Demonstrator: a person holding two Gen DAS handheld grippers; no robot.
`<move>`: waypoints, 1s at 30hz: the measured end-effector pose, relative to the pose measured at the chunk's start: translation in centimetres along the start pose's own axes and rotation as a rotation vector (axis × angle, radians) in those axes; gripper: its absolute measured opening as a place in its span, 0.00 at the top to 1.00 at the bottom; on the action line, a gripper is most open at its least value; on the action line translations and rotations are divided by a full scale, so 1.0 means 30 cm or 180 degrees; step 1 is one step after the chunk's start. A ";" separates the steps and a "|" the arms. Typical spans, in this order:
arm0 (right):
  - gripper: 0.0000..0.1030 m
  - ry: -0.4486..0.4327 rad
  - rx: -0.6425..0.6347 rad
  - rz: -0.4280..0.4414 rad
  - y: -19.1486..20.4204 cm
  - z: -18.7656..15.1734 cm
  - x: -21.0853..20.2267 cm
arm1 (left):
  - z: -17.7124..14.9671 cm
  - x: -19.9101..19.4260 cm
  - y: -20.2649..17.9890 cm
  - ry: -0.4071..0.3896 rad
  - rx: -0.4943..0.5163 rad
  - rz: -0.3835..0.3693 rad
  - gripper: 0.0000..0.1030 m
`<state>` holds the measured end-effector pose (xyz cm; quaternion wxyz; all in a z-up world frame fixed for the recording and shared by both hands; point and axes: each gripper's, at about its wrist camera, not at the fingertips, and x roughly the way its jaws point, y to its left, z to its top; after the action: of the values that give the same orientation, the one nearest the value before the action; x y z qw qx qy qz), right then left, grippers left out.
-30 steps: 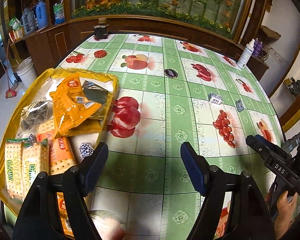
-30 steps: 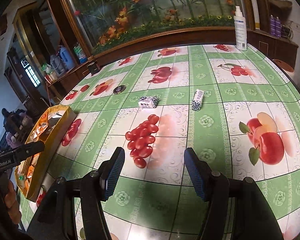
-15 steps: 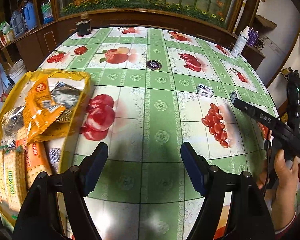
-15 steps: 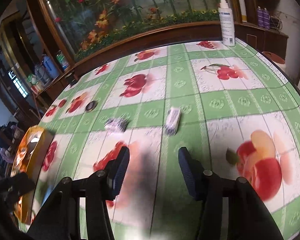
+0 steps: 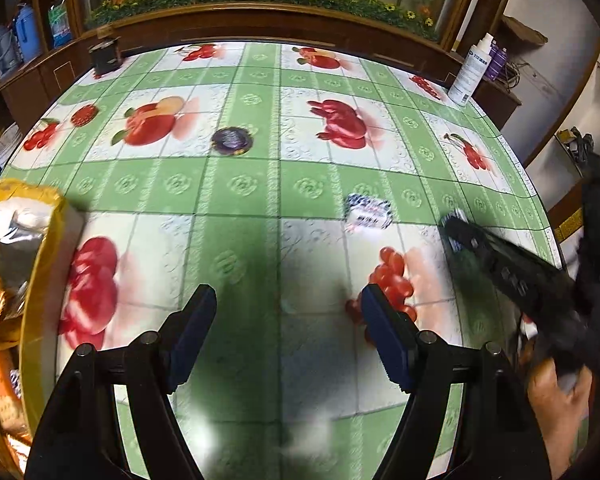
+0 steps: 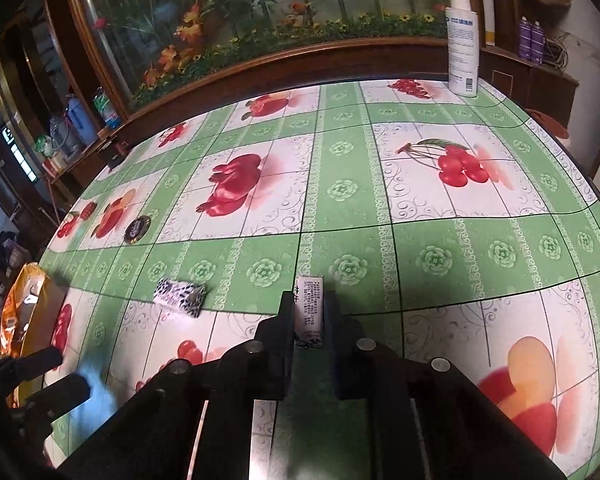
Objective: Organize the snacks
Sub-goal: 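Grasp a white milk box with the right gripper, then grasp the blue-patterned milk box with left gripper while right holds its milk box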
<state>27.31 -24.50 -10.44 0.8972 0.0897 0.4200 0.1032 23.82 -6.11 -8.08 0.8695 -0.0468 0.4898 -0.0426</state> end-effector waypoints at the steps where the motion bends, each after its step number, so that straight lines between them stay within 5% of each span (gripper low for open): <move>1: 0.87 -0.0012 0.0008 0.0035 -0.002 -0.007 -0.014 | 0.010 0.011 -0.016 -0.0010 0.0017 0.0012 0.28; 9: 0.87 -0.0365 0.0303 0.0405 -0.066 -0.103 -0.224 | 0.058 0.098 -0.134 -0.0081 0.0109 0.0090 0.28; 22: 0.87 -0.0377 0.0419 0.0673 -0.069 -0.117 -0.219 | 0.086 0.181 -0.199 -0.0271 0.0152 0.0397 0.27; 24: 0.87 -0.0383 0.0466 0.0708 -0.082 -0.118 -0.219 | 0.077 0.170 -0.202 -0.0298 0.0181 0.0386 0.38; 28: 0.87 -0.0341 0.0524 0.0752 -0.097 -0.133 -0.201 | 0.029 0.120 -0.201 -0.0245 0.0280 0.0369 0.88; 30: 0.87 -0.0290 0.0542 0.0775 -0.097 -0.144 -0.189 | -0.015 0.092 -0.171 -0.0249 0.0261 0.0326 0.89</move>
<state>20.75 -28.45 -9.73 0.8853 0.2203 0.3721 0.1710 24.72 -11.55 -10.02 0.8903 0.0122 0.4550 -0.0162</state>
